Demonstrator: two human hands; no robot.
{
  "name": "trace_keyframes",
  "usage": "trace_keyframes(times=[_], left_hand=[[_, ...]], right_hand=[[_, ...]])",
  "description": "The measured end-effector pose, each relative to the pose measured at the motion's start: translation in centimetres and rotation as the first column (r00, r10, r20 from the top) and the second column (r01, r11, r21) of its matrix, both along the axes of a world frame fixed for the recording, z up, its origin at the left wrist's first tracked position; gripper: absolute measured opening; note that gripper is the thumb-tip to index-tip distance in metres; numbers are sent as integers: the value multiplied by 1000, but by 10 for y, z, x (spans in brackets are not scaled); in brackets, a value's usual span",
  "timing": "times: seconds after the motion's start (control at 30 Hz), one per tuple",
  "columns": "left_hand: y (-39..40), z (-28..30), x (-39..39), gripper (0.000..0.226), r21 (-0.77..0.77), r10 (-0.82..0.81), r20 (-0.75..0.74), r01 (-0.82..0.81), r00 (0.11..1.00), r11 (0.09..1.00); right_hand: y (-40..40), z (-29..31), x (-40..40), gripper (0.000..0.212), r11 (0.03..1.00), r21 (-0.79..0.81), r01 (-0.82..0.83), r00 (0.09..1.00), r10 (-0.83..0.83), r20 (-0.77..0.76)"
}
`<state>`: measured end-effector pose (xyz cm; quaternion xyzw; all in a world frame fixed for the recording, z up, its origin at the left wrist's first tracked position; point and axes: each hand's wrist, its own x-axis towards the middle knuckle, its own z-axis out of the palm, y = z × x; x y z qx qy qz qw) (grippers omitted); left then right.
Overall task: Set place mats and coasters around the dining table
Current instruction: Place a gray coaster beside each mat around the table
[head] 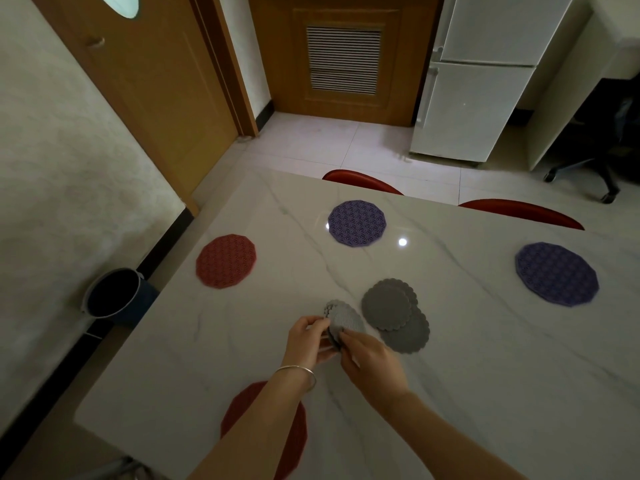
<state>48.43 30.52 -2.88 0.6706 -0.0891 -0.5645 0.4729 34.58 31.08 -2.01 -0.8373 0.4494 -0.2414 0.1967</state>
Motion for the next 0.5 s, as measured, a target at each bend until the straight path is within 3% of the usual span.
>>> trace_keyframes(times=[0.13, 0.23, 0.3, 0.4, 0.5], left_hand=[[0, 3, -1, 19, -29, -33, 14, 33, 999, 999], [-2, 6, -1, 22, -32, -27, 15, 27, 1000, 999], [-2, 7, 0, 22, -35, -28, 4, 28, 1000, 999], [0, 7, 2, 21, -42, -39, -11, 38, 999, 998], [1, 6, 3, 21, -42, -39, -17, 38, 999, 998]], right_hand=[[-11, 1, -10, 22, 998, 60, -31, 999, 30, 21], [-31, -8, -19, 31, 976, 117, 183, 983, -181, -26], [-52, -18, -30, 45, 935, 210, 285, 950, -247, -191], [-76, -26, -46, 66, 916, 298, 269, 885, -113, -452], [-89, -30, -51, 64, 933, 296, 205, 868, -33, -496]])
